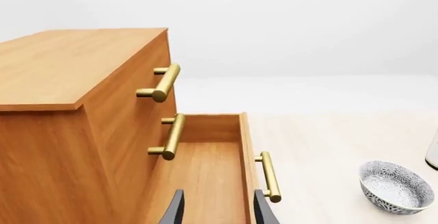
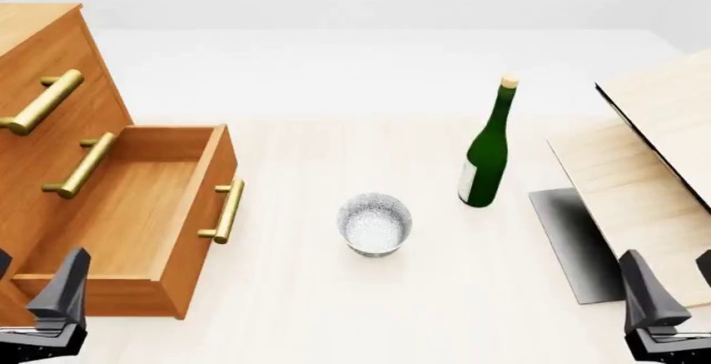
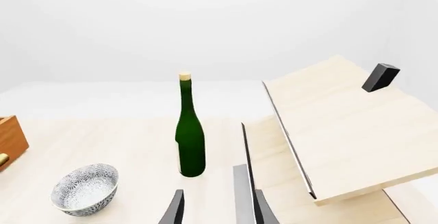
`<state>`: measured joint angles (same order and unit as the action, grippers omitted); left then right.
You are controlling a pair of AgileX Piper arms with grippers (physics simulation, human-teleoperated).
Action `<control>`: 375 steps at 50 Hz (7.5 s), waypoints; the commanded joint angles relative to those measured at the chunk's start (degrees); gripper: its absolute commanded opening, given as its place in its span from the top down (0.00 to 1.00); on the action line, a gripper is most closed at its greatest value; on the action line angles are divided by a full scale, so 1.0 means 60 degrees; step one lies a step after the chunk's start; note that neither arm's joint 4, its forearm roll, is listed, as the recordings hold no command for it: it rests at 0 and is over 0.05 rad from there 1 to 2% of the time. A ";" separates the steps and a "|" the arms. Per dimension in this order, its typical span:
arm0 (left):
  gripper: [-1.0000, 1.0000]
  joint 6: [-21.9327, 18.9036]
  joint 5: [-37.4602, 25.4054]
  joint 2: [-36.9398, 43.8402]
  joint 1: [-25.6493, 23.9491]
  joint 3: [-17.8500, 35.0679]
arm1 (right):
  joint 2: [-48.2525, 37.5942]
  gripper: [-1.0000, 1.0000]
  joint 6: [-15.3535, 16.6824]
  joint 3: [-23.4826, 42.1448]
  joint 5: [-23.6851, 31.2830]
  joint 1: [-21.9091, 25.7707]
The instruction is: Put the bowl in the bottom drawer of the cabinet and close it.
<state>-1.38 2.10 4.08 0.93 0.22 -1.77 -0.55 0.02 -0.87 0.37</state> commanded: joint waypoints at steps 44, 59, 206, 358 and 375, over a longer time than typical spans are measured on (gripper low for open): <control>0.00 -0.0775 -0.4222 -0.0157 -0.2124 0.3230 | 0.0076 0.00 0.0022 0.0003 0.0038 -0.0013; 0.00 0.0146 -0.4563 0.1885 -0.2730 0.4083 | 0.0074 0.00 0.0024 0.0003 0.0038 -0.0016; 0.00 0.2688 -0.0063 1.0845 -0.2185 0.3811 | 0.0075 0.00 0.0021 0.0003 0.0038 -0.0014; 0.00 0.1247 -0.3437 0.5432 -0.4210 0.5222 | 0.0077 0.00 0.0021 0.0003 0.0039 -0.0015; 0.00 0.1538 -0.2925 0.5833 -0.4648 0.6221 | 0.0073 0.00 0.0023 0.0003 0.0037 -0.0013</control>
<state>6.76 -15.82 39.38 -24.93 34.23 -1.90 -0.57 0.02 -0.95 0.39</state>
